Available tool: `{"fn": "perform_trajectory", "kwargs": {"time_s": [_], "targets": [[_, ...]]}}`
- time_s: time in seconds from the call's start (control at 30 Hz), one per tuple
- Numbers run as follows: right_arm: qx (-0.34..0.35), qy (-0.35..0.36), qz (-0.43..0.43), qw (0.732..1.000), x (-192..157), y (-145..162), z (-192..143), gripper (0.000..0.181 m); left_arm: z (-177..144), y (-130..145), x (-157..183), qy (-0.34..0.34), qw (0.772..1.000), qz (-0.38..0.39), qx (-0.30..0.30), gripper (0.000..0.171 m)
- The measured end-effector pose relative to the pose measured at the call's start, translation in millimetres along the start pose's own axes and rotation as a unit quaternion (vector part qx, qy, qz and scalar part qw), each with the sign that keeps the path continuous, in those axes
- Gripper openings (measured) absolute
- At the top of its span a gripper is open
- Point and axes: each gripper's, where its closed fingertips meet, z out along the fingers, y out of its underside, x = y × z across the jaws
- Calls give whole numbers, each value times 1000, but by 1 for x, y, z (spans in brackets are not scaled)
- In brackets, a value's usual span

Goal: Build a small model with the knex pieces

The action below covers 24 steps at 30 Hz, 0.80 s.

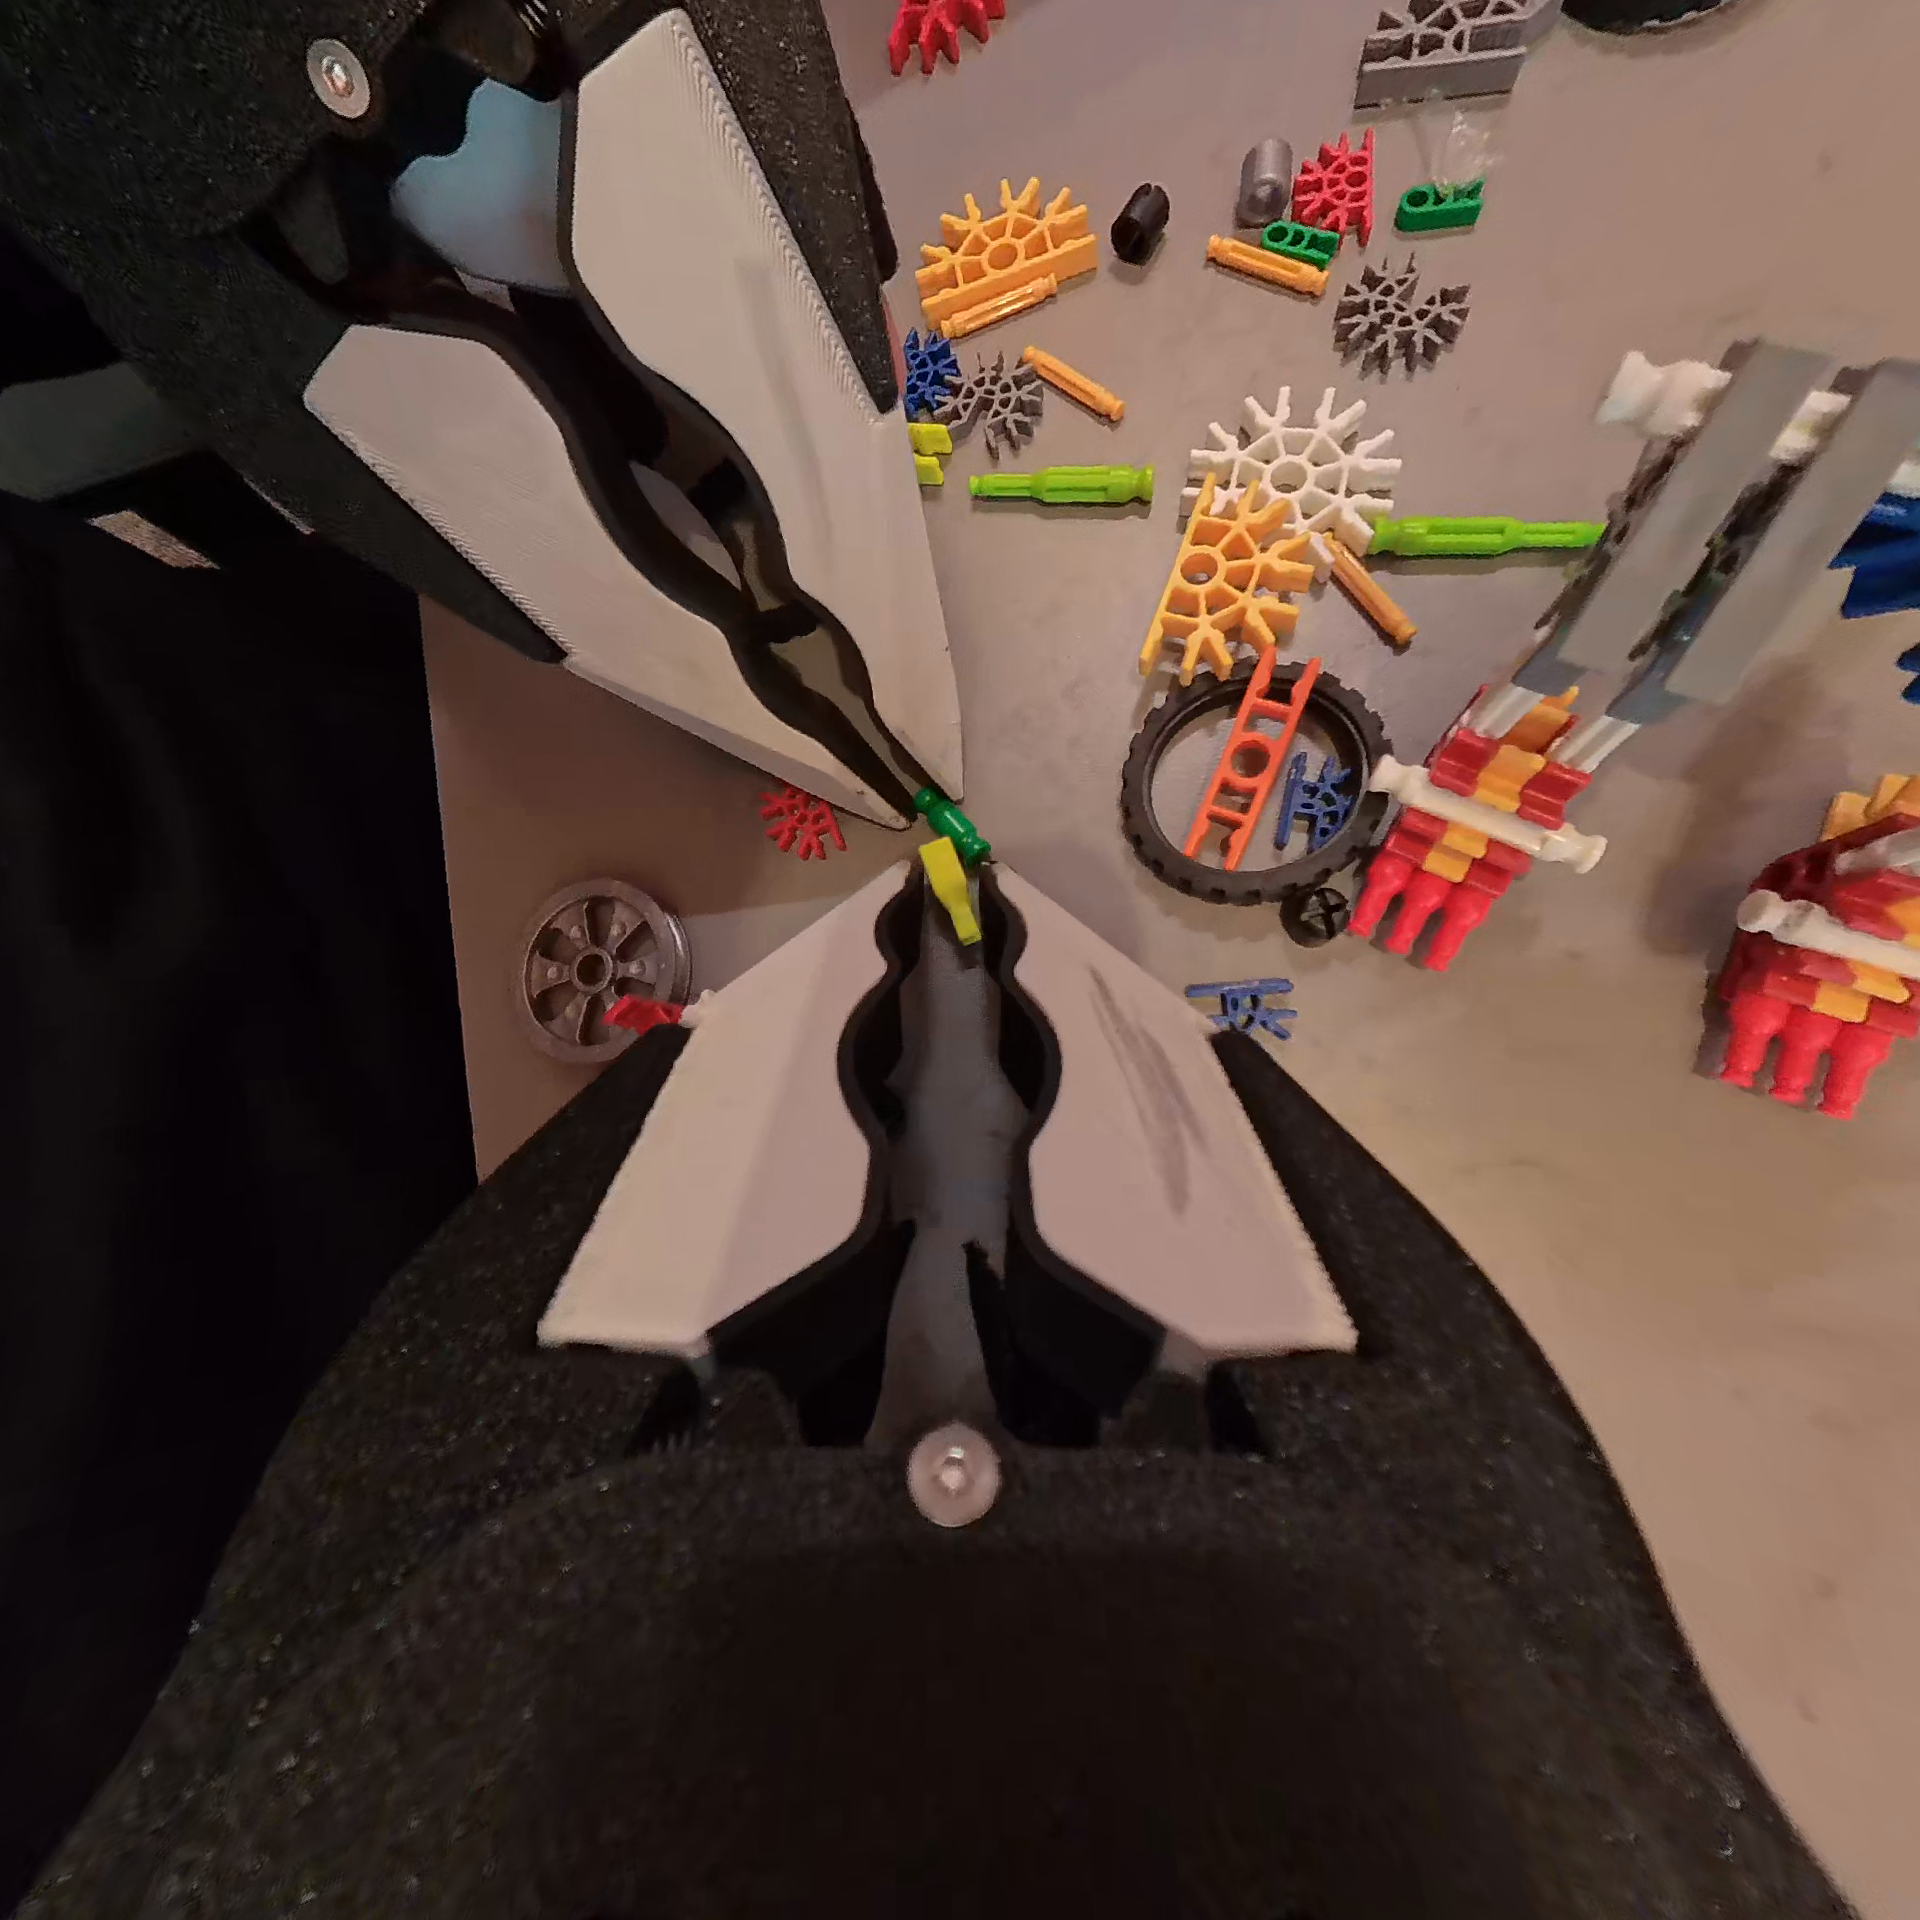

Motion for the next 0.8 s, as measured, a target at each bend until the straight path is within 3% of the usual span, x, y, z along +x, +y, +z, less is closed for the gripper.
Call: {"fn": "perform_trajectory", "kwargs": {"time_s": [0.8], "targets": [[3,12,3,1000,8,0,-3,7,6,-8,-5,-6,1000,11,8,8]]}}
